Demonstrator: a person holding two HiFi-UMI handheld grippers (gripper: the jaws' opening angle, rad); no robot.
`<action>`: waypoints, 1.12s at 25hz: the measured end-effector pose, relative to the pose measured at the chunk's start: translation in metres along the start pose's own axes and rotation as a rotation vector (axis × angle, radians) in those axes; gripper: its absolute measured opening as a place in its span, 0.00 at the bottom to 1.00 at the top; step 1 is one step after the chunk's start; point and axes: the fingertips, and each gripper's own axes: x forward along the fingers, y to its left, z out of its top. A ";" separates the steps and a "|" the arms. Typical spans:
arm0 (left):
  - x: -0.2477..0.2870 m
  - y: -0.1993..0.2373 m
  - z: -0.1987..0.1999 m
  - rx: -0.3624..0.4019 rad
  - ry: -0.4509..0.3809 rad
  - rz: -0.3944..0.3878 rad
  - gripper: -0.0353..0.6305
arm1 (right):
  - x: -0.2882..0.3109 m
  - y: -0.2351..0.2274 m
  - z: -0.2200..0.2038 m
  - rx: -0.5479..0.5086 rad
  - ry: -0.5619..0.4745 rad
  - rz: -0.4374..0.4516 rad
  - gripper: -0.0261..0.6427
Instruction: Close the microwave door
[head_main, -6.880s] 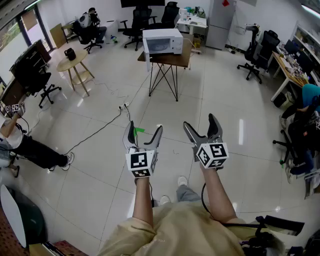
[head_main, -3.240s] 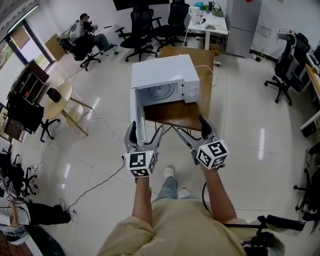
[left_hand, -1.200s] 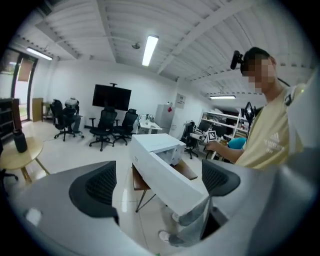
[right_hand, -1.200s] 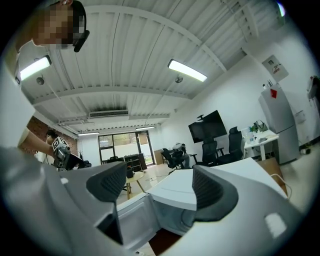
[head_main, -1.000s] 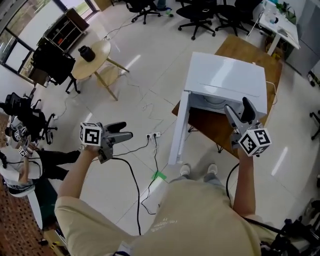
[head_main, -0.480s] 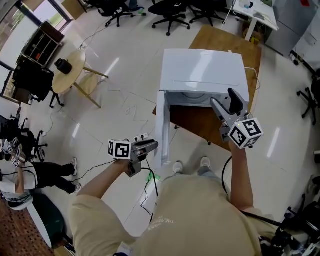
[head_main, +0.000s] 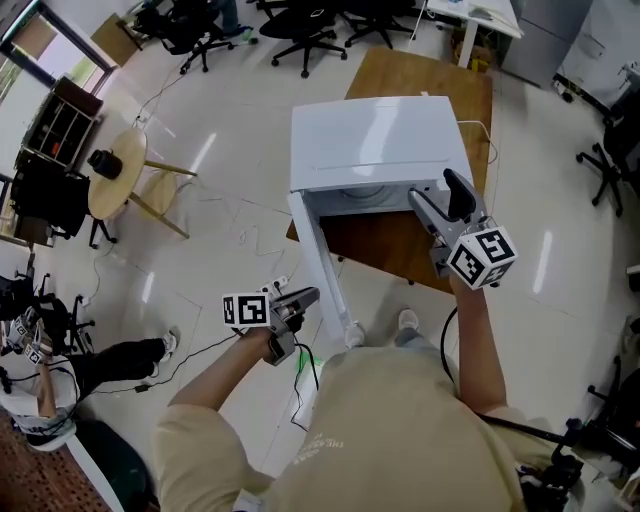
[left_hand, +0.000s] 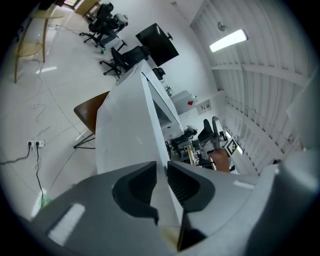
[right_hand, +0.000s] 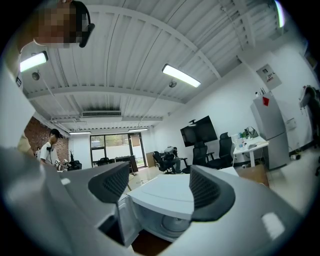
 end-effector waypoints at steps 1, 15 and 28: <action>0.006 -0.006 0.001 -0.048 -0.016 0.004 0.16 | -0.001 -0.001 0.005 0.002 0.001 -0.002 0.59; 0.079 -0.050 0.026 -0.208 -0.176 0.012 0.15 | -0.021 -0.010 0.034 -0.012 -0.015 -0.037 0.58; 0.132 -0.059 0.052 -0.331 -0.310 -0.029 0.15 | -0.051 -0.033 0.054 -0.038 -0.029 -0.101 0.59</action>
